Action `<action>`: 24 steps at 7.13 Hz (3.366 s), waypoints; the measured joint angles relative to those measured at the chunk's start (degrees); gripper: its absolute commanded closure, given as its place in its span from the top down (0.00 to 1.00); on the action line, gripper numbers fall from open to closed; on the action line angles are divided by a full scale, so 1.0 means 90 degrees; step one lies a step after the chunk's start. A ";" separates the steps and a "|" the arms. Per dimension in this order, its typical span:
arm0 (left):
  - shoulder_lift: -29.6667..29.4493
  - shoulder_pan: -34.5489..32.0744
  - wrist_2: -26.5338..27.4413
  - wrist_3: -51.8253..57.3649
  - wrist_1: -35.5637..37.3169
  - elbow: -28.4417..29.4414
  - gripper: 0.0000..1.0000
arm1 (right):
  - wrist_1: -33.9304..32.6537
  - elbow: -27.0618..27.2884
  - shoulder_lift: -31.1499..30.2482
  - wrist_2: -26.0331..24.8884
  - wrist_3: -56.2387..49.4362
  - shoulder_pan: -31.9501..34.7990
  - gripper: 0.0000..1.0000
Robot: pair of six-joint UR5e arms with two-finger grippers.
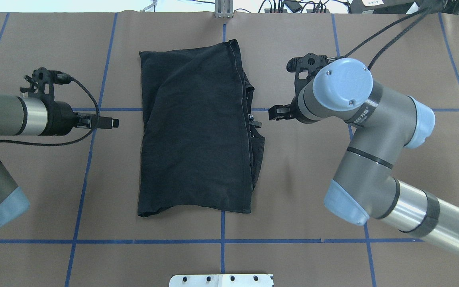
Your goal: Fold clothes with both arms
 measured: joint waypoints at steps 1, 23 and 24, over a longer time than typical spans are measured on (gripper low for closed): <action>0.0203 0.0442 0.0295 -0.0344 0.0007 -0.0333 1.00 | 0.0057 0.0423 -0.0246 -0.0192 0.0419 -0.0292 1.00; 0.0293 0.2919 0.2144 -0.2803 0.0017 -0.0210 0.50 | 0.2416 0.0876 -0.1804 -0.1443 0.1661 -0.1578 1.00; 0.0296 0.2923 0.2141 -0.2789 0.0017 -0.0198 0.50 | 0.2416 0.0876 -0.1796 -0.1443 0.1661 -0.1579 1.00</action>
